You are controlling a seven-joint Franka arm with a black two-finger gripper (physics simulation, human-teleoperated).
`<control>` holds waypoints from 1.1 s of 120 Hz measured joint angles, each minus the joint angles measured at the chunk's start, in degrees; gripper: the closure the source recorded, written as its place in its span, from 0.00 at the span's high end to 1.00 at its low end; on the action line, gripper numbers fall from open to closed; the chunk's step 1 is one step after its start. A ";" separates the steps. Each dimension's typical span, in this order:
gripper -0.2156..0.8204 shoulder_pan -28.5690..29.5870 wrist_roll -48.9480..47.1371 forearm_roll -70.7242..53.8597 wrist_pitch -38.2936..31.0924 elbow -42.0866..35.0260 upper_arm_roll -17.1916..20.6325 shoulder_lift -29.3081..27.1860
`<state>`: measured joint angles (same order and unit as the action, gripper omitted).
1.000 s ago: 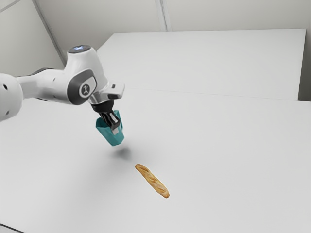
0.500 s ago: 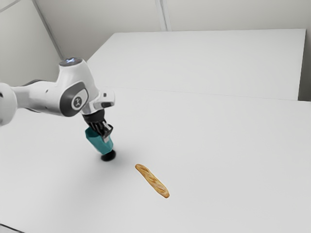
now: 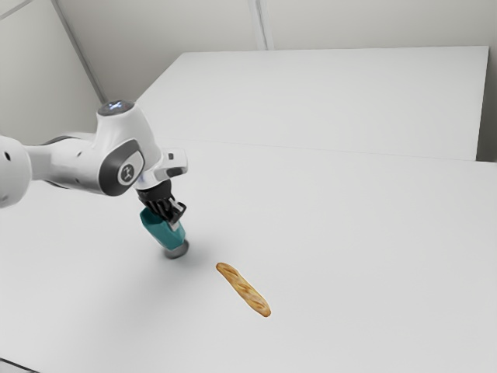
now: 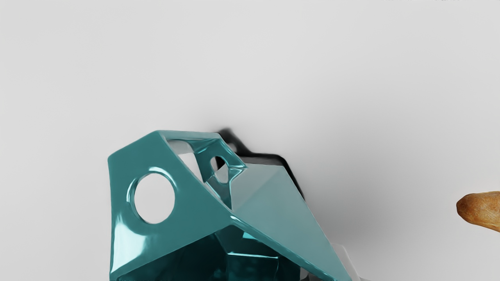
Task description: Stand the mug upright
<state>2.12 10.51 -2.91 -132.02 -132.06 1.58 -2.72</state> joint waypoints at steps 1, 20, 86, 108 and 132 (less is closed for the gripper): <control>0.04 0.00 -0.05 0.00 -0.02 -0.01 0.00 0.04; 0.04 0.05 -0.88 0.03 -0.33 0.01 0.03 0.97; 0.04 -0.58 -2.54 0.06 -1.52 0.02 -0.17 3.07; 0.16 -0.67 -2.67 0.36 -1.67 0.02 -0.03 3.39; 0.53 -0.88 -2.58 0.71 -1.71 0.22 -0.02 2.62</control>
<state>1.24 7.93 -2.20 -133.73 -131.83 1.56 -0.09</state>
